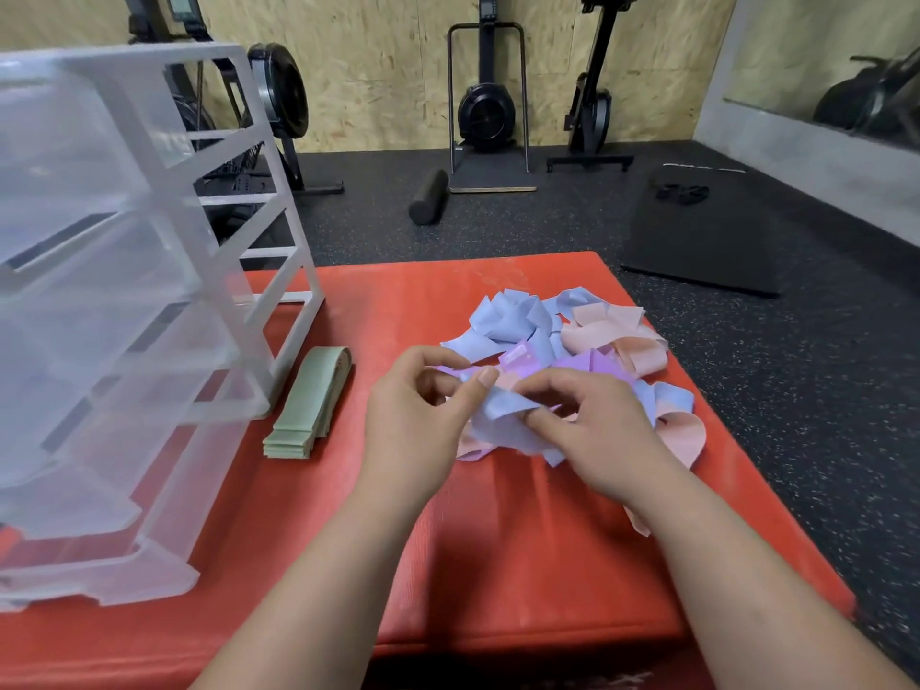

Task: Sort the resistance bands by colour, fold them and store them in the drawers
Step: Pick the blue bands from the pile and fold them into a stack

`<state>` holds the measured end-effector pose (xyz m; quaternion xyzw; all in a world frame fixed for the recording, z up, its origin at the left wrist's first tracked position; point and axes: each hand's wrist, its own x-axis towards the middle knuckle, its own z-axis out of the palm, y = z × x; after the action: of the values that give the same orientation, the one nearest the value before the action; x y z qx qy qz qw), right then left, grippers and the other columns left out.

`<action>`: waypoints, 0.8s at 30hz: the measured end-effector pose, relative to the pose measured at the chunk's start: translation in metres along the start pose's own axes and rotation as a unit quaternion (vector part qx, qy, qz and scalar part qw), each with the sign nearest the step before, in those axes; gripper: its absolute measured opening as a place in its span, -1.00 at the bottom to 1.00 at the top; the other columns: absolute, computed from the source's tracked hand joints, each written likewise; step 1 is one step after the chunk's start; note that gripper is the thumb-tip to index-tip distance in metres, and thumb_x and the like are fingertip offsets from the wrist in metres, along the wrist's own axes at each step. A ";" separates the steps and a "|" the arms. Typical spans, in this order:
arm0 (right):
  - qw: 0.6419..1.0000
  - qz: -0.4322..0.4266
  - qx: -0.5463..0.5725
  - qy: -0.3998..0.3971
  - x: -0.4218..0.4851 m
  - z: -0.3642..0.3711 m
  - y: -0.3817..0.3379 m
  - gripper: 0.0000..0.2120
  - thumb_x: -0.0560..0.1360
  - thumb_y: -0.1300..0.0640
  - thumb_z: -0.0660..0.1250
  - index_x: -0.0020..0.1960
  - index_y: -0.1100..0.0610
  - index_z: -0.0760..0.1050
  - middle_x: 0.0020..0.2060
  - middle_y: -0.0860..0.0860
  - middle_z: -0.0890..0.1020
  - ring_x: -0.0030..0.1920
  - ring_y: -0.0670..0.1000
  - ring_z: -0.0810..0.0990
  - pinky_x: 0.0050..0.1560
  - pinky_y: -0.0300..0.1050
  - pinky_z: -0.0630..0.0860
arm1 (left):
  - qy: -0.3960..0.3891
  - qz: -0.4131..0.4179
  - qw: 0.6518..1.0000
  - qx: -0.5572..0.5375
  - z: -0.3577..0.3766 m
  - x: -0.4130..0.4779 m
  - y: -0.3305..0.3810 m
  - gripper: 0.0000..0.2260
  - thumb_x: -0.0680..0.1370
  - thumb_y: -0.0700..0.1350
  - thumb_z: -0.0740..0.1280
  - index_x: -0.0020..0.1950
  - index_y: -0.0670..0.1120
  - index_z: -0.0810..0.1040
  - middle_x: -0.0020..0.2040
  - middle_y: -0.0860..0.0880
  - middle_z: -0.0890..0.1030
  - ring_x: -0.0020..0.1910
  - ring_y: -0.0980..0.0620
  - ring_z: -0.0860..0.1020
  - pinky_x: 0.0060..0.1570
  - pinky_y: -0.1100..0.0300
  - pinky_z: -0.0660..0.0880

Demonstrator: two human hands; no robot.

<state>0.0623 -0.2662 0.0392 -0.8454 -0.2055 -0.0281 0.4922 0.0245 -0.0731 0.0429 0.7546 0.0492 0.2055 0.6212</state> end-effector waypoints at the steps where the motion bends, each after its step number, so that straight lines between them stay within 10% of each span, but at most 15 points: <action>1: 1.000 0.004 0.012 0.006 0.003 -0.002 -0.002 -0.79 0.56 0.19 0.45 0.03 -0.13 0.68 -0.08 -0.25 0.73 -0.05 -0.23 0.68 -0.02 -0.34 0.50 | -0.009 -0.015 1.000 -0.004 -0.004 0.002 -0.002 -0.86 0.55 0.01 0.56 0.02 0.03 0.67 -0.26 -0.08 0.70 -0.32 0.05 0.57 -0.25 0.13 0.48; 6: 0.995 0.033 0.086 -0.035 0.009 -0.011 -0.007 -0.78 0.62 0.00 0.42 -0.09 0.14 0.63 -0.28 0.07 0.57 -0.22 -0.09 0.48 -0.14 -0.06 0.40 | -0.078 -0.035 0.995 -0.057 -0.018 -0.001 0.001 -0.89 0.66 -0.09 0.43 0.15 -0.05 0.71 -0.01 -0.06 0.74 -0.16 0.10 0.67 -0.26 0.26 0.59; 12: 0.994 0.082 0.067 -0.038 0.012 -0.002 -0.017 -0.54 0.63 0.07 0.38 -0.45 -0.13 0.51 -0.49 -0.23 0.34 -0.42 -0.19 0.29 -0.34 -0.27 0.24 | -0.146 -0.006 0.987 -0.062 -0.025 -0.005 -0.001 -0.78 0.72 -0.07 0.31 0.29 -0.08 0.67 0.10 0.08 0.74 -0.01 0.24 0.63 0.00 0.34 0.52; 17: 0.993 0.093 0.064 -0.031 0.015 0.007 -0.015 -0.61 0.61 -0.01 0.40 -0.34 0.08 0.41 -0.38 -0.07 0.33 -0.33 -0.07 0.28 -0.24 -0.05 0.23 | -0.143 -0.005 0.989 -0.019 -0.029 -0.001 -0.009 -0.68 0.62 -0.09 0.50 0.37 0.05 0.59 0.00 -0.04 0.73 -0.05 -0.02 0.67 0.01 0.11 0.59; 24: 0.990 0.110 0.076 0.043 0.018 0.014 -0.016 -0.48 0.58 -0.09 0.41 -0.18 0.35 0.35 -0.29 0.06 0.25 -0.27 0.01 0.23 -0.25 -0.03 0.18 | -0.150 0.100 0.968 0.176 -0.035 -0.007 -0.027 -0.40 0.47 -0.02 0.62 0.42 0.25 0.44 0.15 0.20 0.59 0.07 0.07 0.59 0.07 0.28 0.49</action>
<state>0.0708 -0.2417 0.0492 -0.8213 -0.0910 0.0054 0.5632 0.0100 -0.0373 0.0199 0.8755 -0.0847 0.1387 0.4551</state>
